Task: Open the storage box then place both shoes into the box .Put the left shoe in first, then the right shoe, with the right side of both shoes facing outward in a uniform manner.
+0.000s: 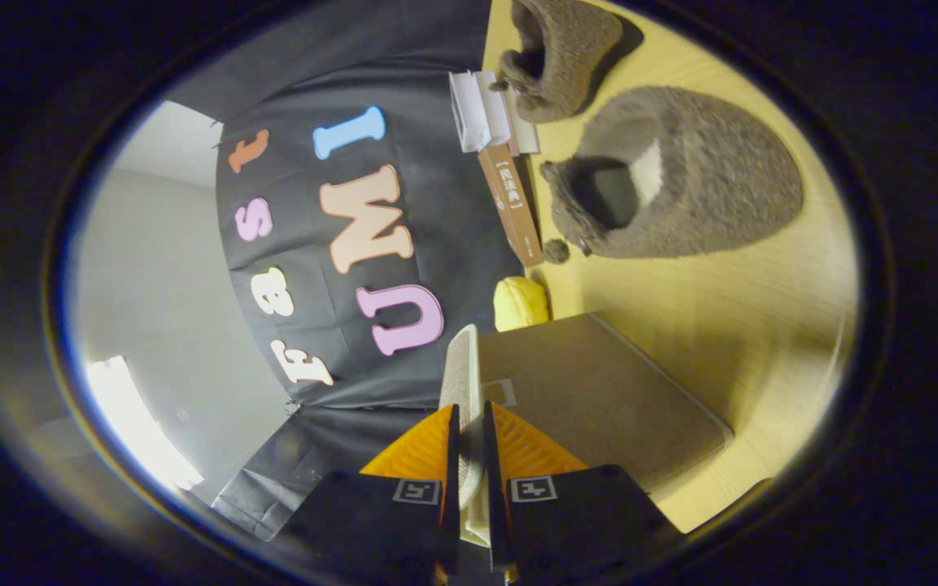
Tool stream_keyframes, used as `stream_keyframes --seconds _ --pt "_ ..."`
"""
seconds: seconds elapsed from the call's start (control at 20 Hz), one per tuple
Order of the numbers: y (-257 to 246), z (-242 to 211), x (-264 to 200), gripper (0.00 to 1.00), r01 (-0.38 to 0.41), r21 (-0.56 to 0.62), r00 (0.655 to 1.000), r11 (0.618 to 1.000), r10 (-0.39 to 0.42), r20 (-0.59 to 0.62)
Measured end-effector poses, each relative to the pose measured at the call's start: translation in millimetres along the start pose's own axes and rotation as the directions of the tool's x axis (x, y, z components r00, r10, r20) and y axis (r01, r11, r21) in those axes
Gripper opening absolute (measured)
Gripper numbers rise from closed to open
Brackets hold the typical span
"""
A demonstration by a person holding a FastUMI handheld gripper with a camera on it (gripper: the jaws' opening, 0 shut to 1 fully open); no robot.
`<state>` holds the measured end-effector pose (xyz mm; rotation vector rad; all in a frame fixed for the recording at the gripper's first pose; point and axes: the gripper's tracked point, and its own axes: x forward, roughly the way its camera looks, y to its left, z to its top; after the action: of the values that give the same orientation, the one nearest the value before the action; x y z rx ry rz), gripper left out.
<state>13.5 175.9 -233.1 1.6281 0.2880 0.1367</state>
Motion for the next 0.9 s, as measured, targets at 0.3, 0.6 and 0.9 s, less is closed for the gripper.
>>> stream_keyframes --seconds 0.3,0.6,0.9 --pt "49 -7 0 0.13 -0.079 -0.062 0.997 0.995 0.077 -0.03" --pt "121 -44 10 0.11 -0.179 -0.128 0.981 0.975 0.167 -0.098" --pt "154 -110 31 0.15 -0.216 -0.219 0.969 0.952 0.18 -0.171"
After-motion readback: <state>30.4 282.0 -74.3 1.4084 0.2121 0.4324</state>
